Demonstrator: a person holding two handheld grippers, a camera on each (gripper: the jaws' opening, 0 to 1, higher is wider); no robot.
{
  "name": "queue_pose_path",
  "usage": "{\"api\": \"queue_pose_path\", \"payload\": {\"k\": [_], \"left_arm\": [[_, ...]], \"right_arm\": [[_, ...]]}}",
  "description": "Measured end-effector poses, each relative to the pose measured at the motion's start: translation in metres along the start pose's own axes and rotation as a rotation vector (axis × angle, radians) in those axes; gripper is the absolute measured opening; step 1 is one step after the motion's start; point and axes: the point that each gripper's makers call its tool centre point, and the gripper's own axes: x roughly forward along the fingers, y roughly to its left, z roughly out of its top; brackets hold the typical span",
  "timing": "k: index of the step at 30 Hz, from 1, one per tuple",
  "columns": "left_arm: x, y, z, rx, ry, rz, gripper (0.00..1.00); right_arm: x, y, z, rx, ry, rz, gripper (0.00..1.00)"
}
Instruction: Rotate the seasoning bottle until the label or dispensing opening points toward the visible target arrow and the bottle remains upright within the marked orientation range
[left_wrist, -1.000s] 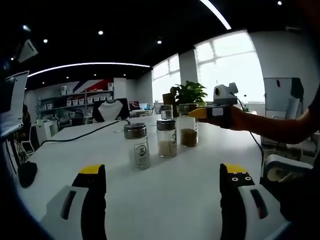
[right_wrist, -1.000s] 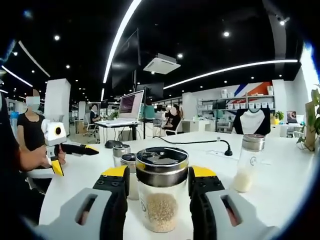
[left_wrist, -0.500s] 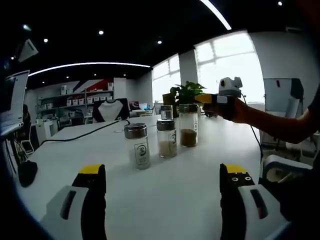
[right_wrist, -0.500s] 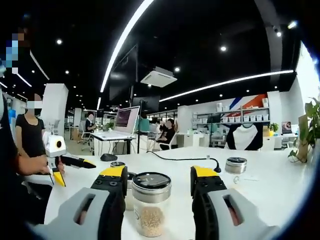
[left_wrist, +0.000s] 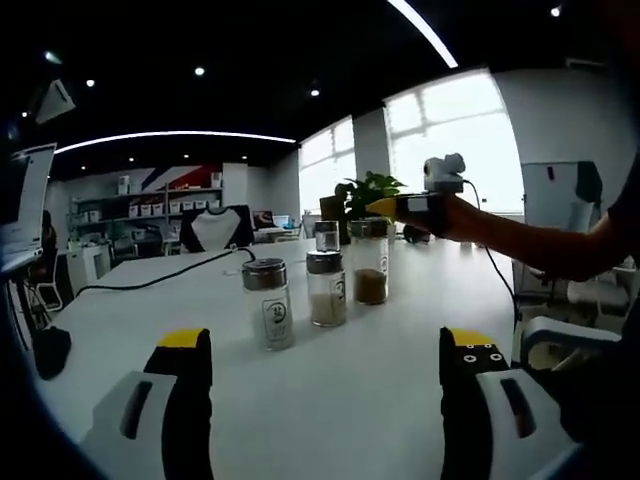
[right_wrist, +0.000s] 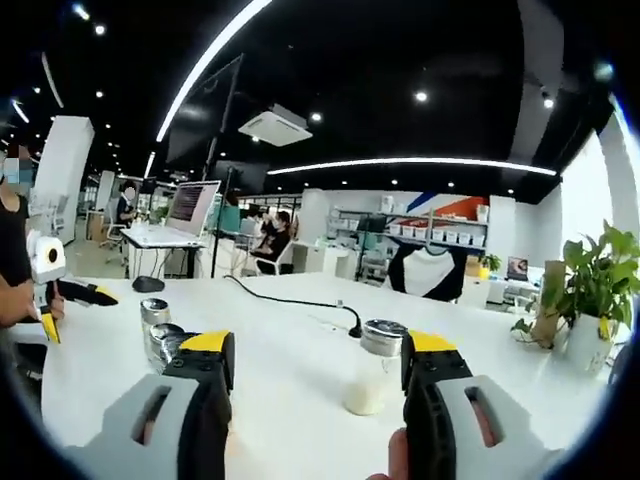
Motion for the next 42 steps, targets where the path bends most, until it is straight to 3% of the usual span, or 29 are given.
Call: {"api": "queue_pose_path", "payload": {"k": [5, 9, 15, 27, 33, 42], "left_arm": [[-0.001, 0.001, 0.005, -0.003, -0.011, 0.002, 1.00], [0.000, 0.002, 0.004, -0.006, -0.011, 0.002, 1.00], [0.002, -0.001, 0.001, -0.028, -0.006, -0.013, 1.00], [0.002, 0.002, 0.001, -0.030, -0.014, -0.008, 0.99], [0.002, 0.002, -0.001, -0.033, -0.014, -0.008, 0.99], [0.001, 0.004, -0.001, -0.033, -0.013, -0.006, 0.98]], "right_arm": [[0.017, -0.020, -0.020, -0.037, 0.080, -0.048, 0.83], [0.026, -0.030, -0.024, -0.014, 0.084, -0.066, 0.83], [0.041, -0.047, -0.033, 0.016, 0.083, -0.122, 0.73], [0.067, -0.070, -0.043, -0.020, 0.066, -0.250, 0.57], [0.080, -0.081, -0.051, 0.054, 0.051, -0.298, 0.52], [0.099, -0.074, -0.054, 0.036, 0.047, -0.288, 0.45]]}}
